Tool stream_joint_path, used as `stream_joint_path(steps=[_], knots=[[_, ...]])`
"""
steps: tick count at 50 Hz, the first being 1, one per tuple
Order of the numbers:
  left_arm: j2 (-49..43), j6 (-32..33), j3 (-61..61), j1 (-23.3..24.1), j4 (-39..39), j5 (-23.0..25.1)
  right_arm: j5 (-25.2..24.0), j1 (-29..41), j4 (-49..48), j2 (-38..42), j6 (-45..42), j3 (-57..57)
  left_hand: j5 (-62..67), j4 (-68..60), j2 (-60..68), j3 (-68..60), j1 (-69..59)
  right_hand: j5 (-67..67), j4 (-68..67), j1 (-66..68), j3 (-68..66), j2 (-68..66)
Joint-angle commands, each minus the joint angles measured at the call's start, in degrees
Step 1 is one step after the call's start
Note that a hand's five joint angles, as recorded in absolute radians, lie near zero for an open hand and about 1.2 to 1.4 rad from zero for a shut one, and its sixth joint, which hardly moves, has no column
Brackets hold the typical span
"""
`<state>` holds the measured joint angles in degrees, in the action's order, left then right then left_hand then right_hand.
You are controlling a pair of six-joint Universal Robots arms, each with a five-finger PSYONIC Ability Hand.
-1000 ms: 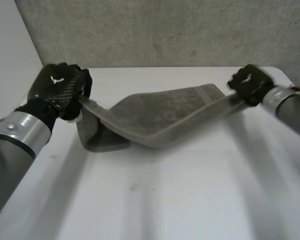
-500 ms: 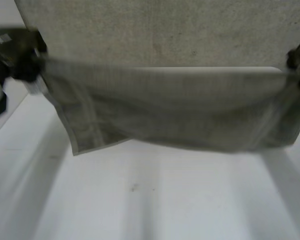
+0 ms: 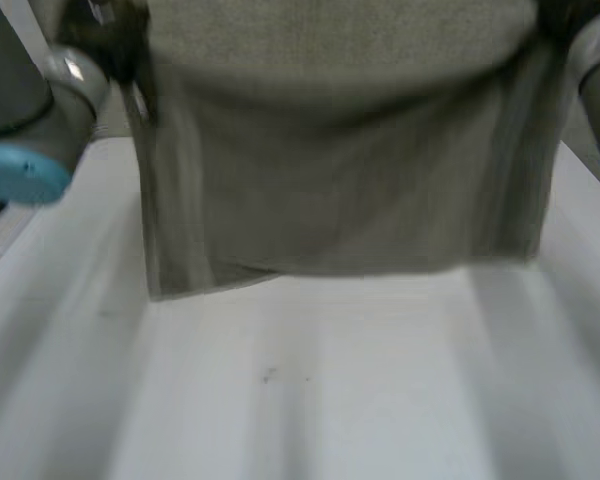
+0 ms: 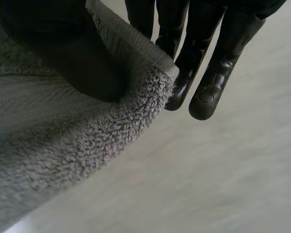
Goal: Fold the towel.
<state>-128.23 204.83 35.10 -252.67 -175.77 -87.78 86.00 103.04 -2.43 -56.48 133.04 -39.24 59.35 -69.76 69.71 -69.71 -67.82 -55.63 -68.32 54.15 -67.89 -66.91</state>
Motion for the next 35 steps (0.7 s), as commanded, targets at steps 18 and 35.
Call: stream_joint_path(steps=[18, 35], knots=[[4.4, -12.4, 32.9, -2.4, -15.1, 4.9, -6.8, 0.7, -2.7, -6.0, 4.2, -31.8, 10.7, -10.2, 10.3, -10.3, -12.2, -14.4, -11.7, 25.8, -12.1, -13.1], [18.3, 7.9, 63.6, -6.9, -14.3, 11.2, -9.2, -1.5, 18.7, -8.3, 0.6, -44.9, 10.7, -10.2, 10.3, -10.3, -12.2, -14.4, -11.7, 25.8, -12.1, -13.1]])
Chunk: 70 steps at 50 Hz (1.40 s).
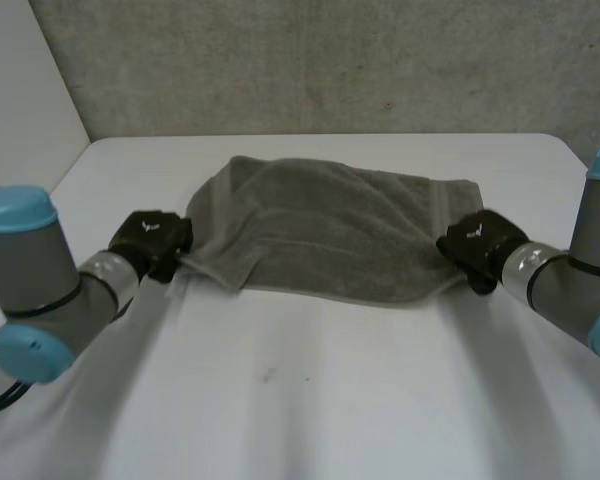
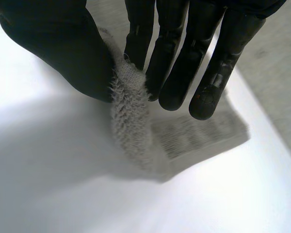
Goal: Fold the towel.
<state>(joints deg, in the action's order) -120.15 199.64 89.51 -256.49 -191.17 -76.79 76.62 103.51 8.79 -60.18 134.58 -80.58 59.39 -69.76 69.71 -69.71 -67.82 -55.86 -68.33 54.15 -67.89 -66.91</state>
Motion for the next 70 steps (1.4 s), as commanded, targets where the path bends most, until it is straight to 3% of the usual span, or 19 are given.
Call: stream_joint_path(steps=[1, 3, 9, 11, 14, 17, 24, 31, 37, 42, 45, 47, 48, 50, 55, 57, 61, 65, 70], knots=[[10.3, 13.1, 9.2, -3.0, 1.1, 0.2, 0.2, -2.0, 7.5, -4.6, -0.9, -3.5, 10.6, -10.2, 10.3, -10.3, -12.2, -14.1, -11.7, 25.8, -12.1, -13.1], [16.7, 18.1, 12.7, -5.2, 4.4, 0.2, -0.2, -4.4, 13.1, -8.8, -3.3, -6.2, 10.6, -10.2, 10.3, -10.3, -12.2, -14.1, -11.7, 25.8, -12.1, -13.1], [24.4, 22.6, 14.7, -8.8, 14.7, 0.2, -1.5, -7.8, 22.4, -13.9, -10.6, -10.1, 10.6, -10.2, 10.3, -10.3, -12.2, -14.1, -11.7, 25.8, -12.1, -13.1], [28.3, 24.6, 14.6, -10.9, 23.3, 0.5, -2.8, -11.5, 27.4, -16.8, -15.3, -12.7, 10.6, -10.2, 10.3, -10.3, -12.2, -14.1, -11.7, 25.8, -12.1, -13.1], [30.9, 27.0, 14.4, -11.8, 30.2, 1.8, -3.9, -14.4, 30.2, -18.7, -19.2, -13.9, 10.6, -10.2, 10.3, -10.3, -12.2, -14.1, -11.7, 25.8, -12.1, -13.1], [31.3, 28.0, 13.9, -12.2, 31.5, 2.9, -4.3, -15.1, 30.4, -18.9, -20.1, -13.6, 10.6, -10.2, 10.3, -10.3, -12.2, -14.1, -11.7, 25.8, -12.1, -13.1], [27.4, 28.1, 10.6, -12.4, 28.0, 5.2, -5.0, -14.9, 27.9, -16.5, -19.8, -10.5, 10.6, -10.2, 10.3, -10.3, -12.2, -14.1, -11.7, 25.8, -12.1, -13.1], [13.2, 27.4, 1.7, -6.1, 25.5, 3.7, -3.1, -11.0, 25.7, -7.1, -17.1, -2.7, 10.6, -10.2, 10.3, -10.3, -12.2, -14.1, -11.7, 25.8, -12.1, -13.1], [0.0, 25.6, -13.4, -1.4, 25.3, -1.9, 3.9, -4.5, 21.4, 1.8, -12.9, 10.6, 10.6, -10.2, 10.3, -10.3, -12.2, -14.1, -11.7, 25.8, -12.1, -13.1], [-6.1, 19.4, -36.5, 1.2, 22.9, -5.0, 7.7, -3.6, 6.7, 4.8, -9.5, 24.9, 10.6, -10.2, 10.3, -10.3, -12.2, -14.1, -11.7, 25.8, -12.1, -13.1], [-6.9, 17.0, -42.5, 1.5, 21.5, -5.1, 8.0, -3.3, 1.8, 4.9, -8.1, 29.3, 10.6, -10.2, 10.3, -10.3, -12.2, -14.1, -11.7, 25.8, -12.1, -13.1], [-8.0, 12.1, -53.4, 2.3, 15.9, -5.1, 8.3, -2.0, -10.1, 3.8, -3.2, 34.1, 10.6, -10.2, 10.3, -10.3, -12.2, -14.1, -11.7, 25.8, -12.1, -13.1], [-8.0, 12.1, -53.5, 2.3, 15.8, -5.1, 8.3, -2.0, -10.2, 3.8, -3.2, 34.1, 10.6, -10.2, 10.3, -10.3, -12.2, -14.1, -11.7, 25.8, -12.1, -13.1], [-7.4, 6.3, -59.0, 2.9, 7.1, -5.7, 8.4, -1.5, -22.9, -0.5, 2.6, 32.5, 10.6, -10.2, 10.3, -10.3, -12.2, -14.1, -11.7, 25.8, -12.1, -13.1], [-4.5, -1.8, -56.8, 3.1, -3.7, -6.3, 8.4, -1.6, -35.9, -6.7, 6.7, 24.4, 10.6, -10.2, 10.3, -10.3, -12.2, -14.1, -11.7, 25.8, -12.1, -13.1], [-3.1, -3.5, -55.2, 2.7, -5.8, -6.3, 8.2, -1.6, -36.0, -7.5, 6.7, 22.5, 10.6, -10.2, 10.3, -10.3, -12.2, -14.1, -11.7, 25.8, -12.1, -13.1], [-1.6, -4.2, -47.8, 2.2, -6.2, -5.9, 7.8, -1.6, -32.8, -7.4, 6.6, 19.8, 10.6, -10.2, 10.3, -10.3, -12.2, -14.1, -11.7, 25.8, -12.1, -13.1], [-1.6, -4.0, -41.4, 2.0, -5.9, -5.2, 5.6, -1.5, -21.8, -5.1, 6.3, 15.8, 10.6, -10.2, 10.3, -10.3, -12.2, -14.1, -11.7, 25.8, -12.1, -13.1], [-1.8, -2.4, -23.9, 0.3, -6.6, 0.0, 2.0, -1.5, -13.3, -3.6, 4.8, 10.5, 10.6, -10.2, 10.3, -10.3, -12.2, -14.1, -11.7, 25.8, -12.1, -13.1]])
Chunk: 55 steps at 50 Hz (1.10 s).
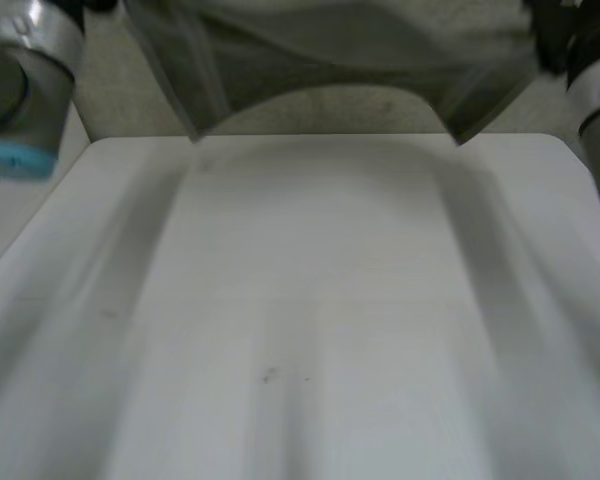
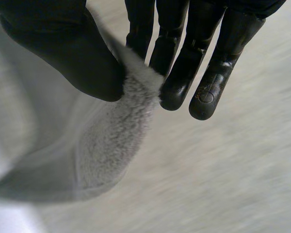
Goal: Fold the towel.
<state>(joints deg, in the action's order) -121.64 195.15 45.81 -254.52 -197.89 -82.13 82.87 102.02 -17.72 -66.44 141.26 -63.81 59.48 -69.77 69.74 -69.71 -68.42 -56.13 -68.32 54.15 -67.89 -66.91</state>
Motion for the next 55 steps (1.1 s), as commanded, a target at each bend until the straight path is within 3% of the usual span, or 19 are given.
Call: stream_joint_path(steps=[1, 9, 11, 15, 17, 20, 22, 23, 25, 26, 27, 29, 34, 39, 43, 48, 55], knots=[[-0.3, 2.1, 19.8, -1.7, 0.1, 5.3, -5.5, 0.0, 15.2, 3.2, -3.1, -8.3, 10.5, -10.2, 10.3, -10.3, -11.6, -13.9, -11.7, 25.8, -12.1, -13.1], [-0.4, 10.8, 38.6, -4.8, -1.2, 12.6, -7.8, -0.2, 20.4, 3.7, -14.9, -19.1, 10.5, -10.2, 10.3, -10.3, -11.6, -13.9, -11.7, 25.8, -12.1, -13.1], [0.7, 16.5, 44.7, -5.3, -0.6, 14.7, -7.6, -0.4, 21.2, 3.2, -17.2, -20.6, 10.5, -10.2, 10.3, -10.3, -11.6, -13.9, -11.7, 25.8, -12.1, -13.1], [4.8, 22.5, 50.4, -5.9, 1.2, 14.9, -7.5, -2.5, 26.7, 1.6, -21.1, -23.8, 10.5, -10.2, 10.3, -10.3, -11.6, -13.9, -11.7, 25.8, -12.1, -13.1], [11.2, 26.6, 56.1, -7.7, 6.5, 14.5, -7.6, -3.6, 30.1, 0.3, -21.6, -24.9, 10.5, -10.2, 10.3, -10.3, -11.6, -13.9, -11.7, 25.8, -12.1, -13.1], [14.9, 27.7, 58.4, -9.0, 10.3, 14.4, -8.2, -6.0, 38.3, -3.8, -22.8, -27.3, 10.5, -10.2, 10.3, -10.3, -11.6, -13.9, -11.7, 25.8, -12.1, -13.1], [22.8, 27.7, 62.0, -11.3, 20.1, 14.4, -8.5, -7.4, 42.8, -6.2, -23.8, -28.7, 10.5, -10.2, 10.3, -10.3, -11.6, -13.9, -11.7, 25.8, -12.1, -13.1], [22.9, 27.7, 62.0, -11.4, 20.2, 14.4, -9.1, -8.8, 46.9, -8.2, -25.5, -30.3, 10.5, -10.2, 10.3, -10.3, -11.6, -13.9, -11.7, 25.8, -12.1, -13.1], [29.2, 27.7, 64.1, -13.9, 31.0, 14.7, -10.1, -10.6, 50.6, -9.8, -27.9, -31.9, 10.5, -10.2, 10.3, -10.3, -11.6, -13.9, -11.7, 25.8, -12.1, -13.1], [29.3, 27.7, 64.1, -13.9, 31.1, 14.7, -11.1, -12.6, 53.3, -11.2, -30.6, -33.4, 10.5, -10.2, 10.3, -10.3, -11.6, -13.9, -11.7, 25.8, -12.1, -13.1], [31.6, 27.7, 64.5, -15.1, 36.0, 15.3, -11.1, -12.6, 53.3, -11.2, -30.6, -33.4, 10.5, -10.2, 10.3, -10.3, -11.6, -13.9, -11.7, 25.8, -12.1, -13.1], [33.4, 28.0, 64.5, -16.3, 39.0, 15.4, -12.6, -15.7, 57.0, -12.7, -35.3, -34.4, 10.5, -10.2, 10.3, -10.3, -11.6, -13.9, -11.7, 25.8, -12.1, -13.1], [34.4, 28.0, 62.0, -18.2, 37.1, 16.1, -15.8, -16.4, 55.6, -12.9, -35.6, -31.7, 10.5, -10.2, 10.3, -10.3, -11.6, -13.9, -11.7, 25.8, -12.1, -13.1], [28.9, 26.3, 58.2, -17.2, 31.0, 15.9, -16.6, -16.2, 49.8, -8.9, -28.1, -25.9, 10.5, -10.2, 10.3, -10.3, -11.6, -13.9, -11.7, 25.8, -12.1, -13.1], [18.1, 22.8, 50.0, -10.8, 27.0, 14.7, -15.5, -15.4, 45.7, -3.7, -23.4, -20.7, 10.5, -10.2, 10.3, -10.3, -11.6, -13.9, -11.7, 25.8, -12.1, -13.1], [7.4, 19.7, 40.1, -7.0, 26.2, 10.8, -8.5, -8.4, 39.8, 5.1, -18.7, -11.2, 10.5, -10.2, 10.3, -10.3, -11.6, -13.9, -11.7, 25.8, -12.1, -13.1], [-6.3, 18.7, 24.3, -3.7, 22.9, 6.1, -2.9, -5.1, 28.5, 13.1, -18.7, -6.4, 10.5, -10.2, 10.3, -10.3, -11.6, -13.9, -11.7, 25.8, -12.1, -13.1]])
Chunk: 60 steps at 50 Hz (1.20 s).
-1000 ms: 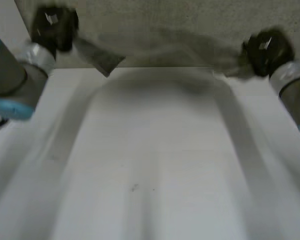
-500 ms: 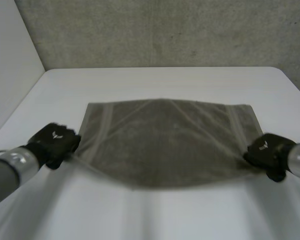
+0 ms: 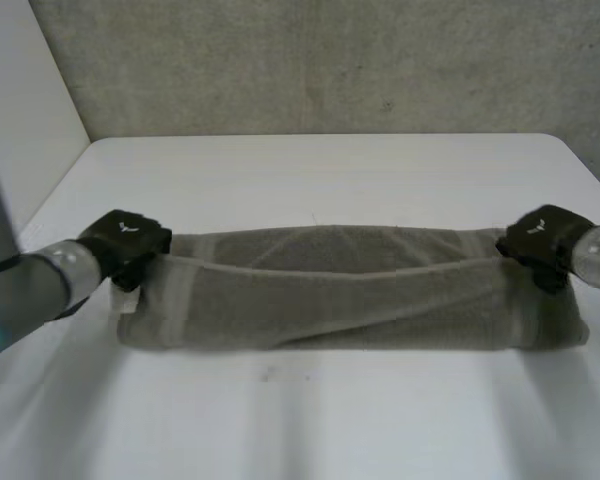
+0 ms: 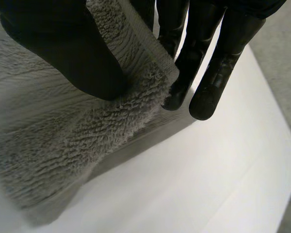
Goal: Fold the towel.
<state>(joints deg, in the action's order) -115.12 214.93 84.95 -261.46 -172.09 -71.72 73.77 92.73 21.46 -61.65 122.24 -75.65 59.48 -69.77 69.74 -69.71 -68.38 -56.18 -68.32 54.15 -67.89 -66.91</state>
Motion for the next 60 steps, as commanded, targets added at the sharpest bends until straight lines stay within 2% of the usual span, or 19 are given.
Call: stream_joint_path(steps=[1, 9, 16, 17, 18, 19, 20, 21, 23, 27, 34, 37, 39, 40, 42, 43, 46, 50, 60], knots=[[-12.9, -1.1, -14.9, 3.2, -2.9, -4.3, 7.0, 4.6, -14.2, 9.9, 0.0, 6.0, 10.5, -10.2, 10.3, -10.3, -11.6, -13.8, -11.7, 25.8, -12.1, -13.1], [-21.0, -2.4, -27.3, 4.2, -4.7, -8.3, 11.0, 7.5, -31.6, 15.5, -0.4, 9.6, 10.5, -10.2, 10.3, -10.3, -11.6, -13.8, -11.7, 25.8, -12.1, -13.1], [-25.7, -2.6, -33.7, 5.1, -6.7, -9.3, 12.5, 8.2, -36.8, 19.3, -0.5, 12.4, 10.5, -10.2, 10.3, -10.3, -11.6, -13.8, -11.7, 25.8, -12.1, -13.1], [-25.7, -2.6, -33.7, 5.1, -6.7, -9.3, 12.8, 8.4, -36.8, 20.0, -0.6, 12.5, 10.5, -10.2, 10.3, -10.3, -11.6, 23.9, 26.1, -11.9, 25.6, 24.7], [-25.9, -2.6, -33.9, 5.3, -6.9, -9.3, 12.8, 8.4, -36.8, 20.0, -0.6, 12.5, -0.5, 0.7, -0.7, 0.7, -0.6, 24.3, 26.4, -12.3, 26.0, 25.0], [-25.9, -2.6, -33.9, 5.3, -6.9, -9.3, 13.9, 8.7, -36.7, 20.5, -0.6, 12.5, -0.6, 0.8, -0.8, 0.8, -0.5, 54.8, 56.9, -42.7, 56.5, 55.5], [-26.0, -2.6, -33.9, 5.5, -6.9, -9.3, 15.6, 9.2, -36.7, 20.8, -0.7, 12.4, -32.0, 32.3, -32.3, 32.3, 30.9, 56.2, 58.3, -44.2, 57.9, 56.9], [-25.9, -2.5, -33.7, 6.0, -6.9, -9.5, 15.6, 9.2, -36.7, 20.8, -0.7, 12.4, -59.5, 59.8, -59.7, 59.7, 58.4, 56.2, 58.3, -44.2, 57.9, 56.9], [-25.9, -2.6, -33.5, 6.4, -6.7, -9.4, 18.2, 10.1, -36.4, 19.9, 0.1, 11.1, -59.0, 59.2, -59.2, 59.2, 57.9, 56.2, 58.3, -44.2, 57.9, 56.9], [-24.7, -2.7, -31.7, 8.1, -6.4, -9.3, 18.7, 10.0, -36.1, 16.6, 1.6, 8.4, -59.3, 59.6, -59.5, 59.5, 58.2, 56.2, 58.3, -44.2, 57.9, 56.9], [-20.0, -3.0, -27.0, 8.4, -6.3, -9.3, 15.4, 9.6, -34.6, 8.7, 10.6, 1.1, -59.3, 59.6, -59.5, 59.5, 58.2, 56.2, 58.3, -44.2, 57.9, 56.9], [-18.1, -3.6, -23.8, 8.9, -6.7, -9.1, 11.8, 8.8, -30.6, 4.5, 16.4, -1.7, -59.3, 59.6, -59.5, 59.5, 58.2, 56.2, 58.3, -44.2, 57.9, 56.9], [-17.4, -3.8, -22.4, 9.3, -6.8, -9.0, 7.3, 4.9, -23.9, 1.9, 20.8, -3.6, -59.3, 59.6, -59.5, 59.5, 58.2, 56.2, 58.3, -44.2, 57.9, 56.9], [-16.8, -4.3, -21.2, 9.6, -6.9, -9.0, 7.3, 4.9, -23.8, 1.9, 20.8, -3.6, -59.3, 59.6, -59.5, 59.5, 58.2, 56.2, 58.3, -44.2, 57.9, 56.9], [-16.2, -4.8, -20.1, 9.8, -6.9, -9.0, 2.1, 1.6, -18.1, 1.0, 22.7, -4.8, -59.3, 59.6, -59.5, 59.5, 58.2, 56.2, 58.3, -44.2, 57.9, 56.9], [-15.3, -5.4, -19.0, 10.0, -6.9, -8.9, 2.1, 1.6, -18.0, 1.0, 22.7, -4.8, -59.3, 59.6, -59.5, 59.5, 58.2, 56.2, 58.3, -44.2, 57.9, 56.9], [-13.9, -6.6, -17.3, 10.2, -6.9, -8.7, -1.2, -0.6, -14.8, 1.3, 22.9, -6.2, -59.3, 59.6, -59.5, 59.5, 58.2, 48.1, 50.2, -36.0, 49.8, 48.8], [-13.1, -7.5, -16.0, 10.7, -7.0, -8.6, -3.2, -4.0, -16.3, 2.2, 22.7, -8.8, -59.3, 59.6, -59.5, 59.5, 58.2, 36.8, 38.9, -24.8, 38.5, 37.5], [-11.6, -7.6, -14.2, 11.8, -8.2, -8.6, -3.8, -7.0, -25.4, 4.8, 22.7, -11.3, -59.1, 59.4, -59.4, 59.3, 58.0, 21.6, 23.8, -9.6, 23.3, 22.3]])
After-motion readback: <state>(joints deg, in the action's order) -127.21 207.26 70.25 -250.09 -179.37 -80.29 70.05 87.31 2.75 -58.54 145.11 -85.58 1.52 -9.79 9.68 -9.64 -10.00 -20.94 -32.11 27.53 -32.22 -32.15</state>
